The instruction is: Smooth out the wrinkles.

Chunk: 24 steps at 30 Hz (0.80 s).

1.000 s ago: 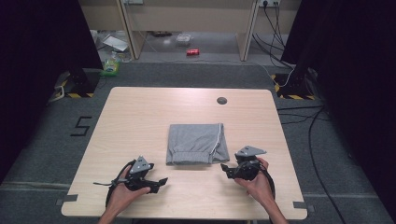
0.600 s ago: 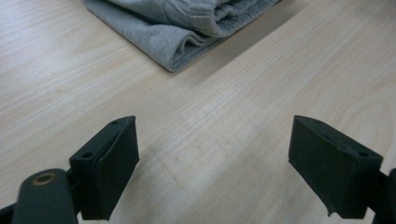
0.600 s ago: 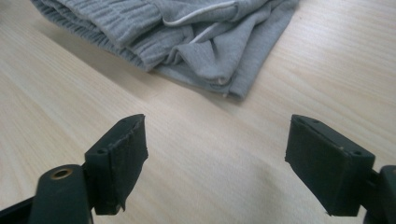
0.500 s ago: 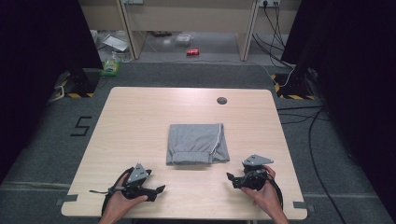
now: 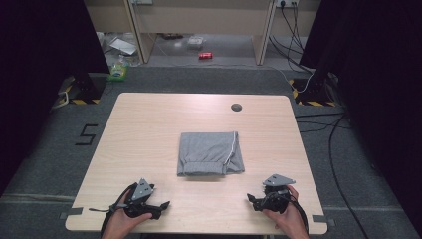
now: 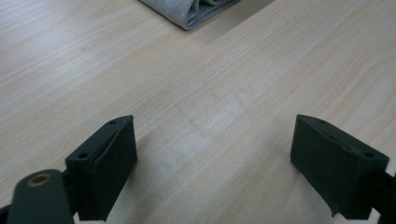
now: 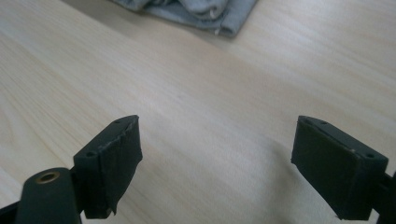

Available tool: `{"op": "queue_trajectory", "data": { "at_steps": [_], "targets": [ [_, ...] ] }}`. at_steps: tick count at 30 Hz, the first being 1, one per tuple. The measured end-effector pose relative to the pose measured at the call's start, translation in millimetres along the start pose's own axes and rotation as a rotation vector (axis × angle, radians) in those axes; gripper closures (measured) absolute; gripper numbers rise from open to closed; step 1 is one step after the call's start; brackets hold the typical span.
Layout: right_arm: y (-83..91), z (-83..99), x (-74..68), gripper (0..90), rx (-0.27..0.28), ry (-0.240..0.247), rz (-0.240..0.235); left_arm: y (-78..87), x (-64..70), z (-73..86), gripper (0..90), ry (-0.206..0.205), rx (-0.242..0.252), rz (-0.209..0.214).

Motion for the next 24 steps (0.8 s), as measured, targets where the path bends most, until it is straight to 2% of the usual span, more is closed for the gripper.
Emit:
{"op": "queue_trajectory", "data": {
  "at_steps": [1,2,4,24],
  "targets": [
    [-0.9,2.9,-0.3,15.5,-0.010,0.005,0.003,0.0,-0.1,0.0,13.3,0.002,-0.001,0.002],
    [-2.8,7.1,-0.7,12.9,0.002,0.027,0.023,0.0,-0.6,0.0,13.0,0.004,0.000,-0.001],
    [-2.4,9.0,-3.3,12.0,0.019,0.016,0.025,0.0,-1.1,-0.2,13.0,0.008,0.000,-0.005],
    [-4.4,9.2,-5.9,7.3,0.026,0.007,0.030,-0.2,-3.3,-0.7,13.1,0.019,0.005,-0.015]
  ]
}}
Point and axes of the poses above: each handheld gripper's, and its own axes: y roughly backward along the jaws, z roughly out of its underside, x roughly to its right, the point moved 6 cm from there along -y, roughly forward along the jaws, and after that the axes turned 11 degrees about z, right-handed, at the moved point
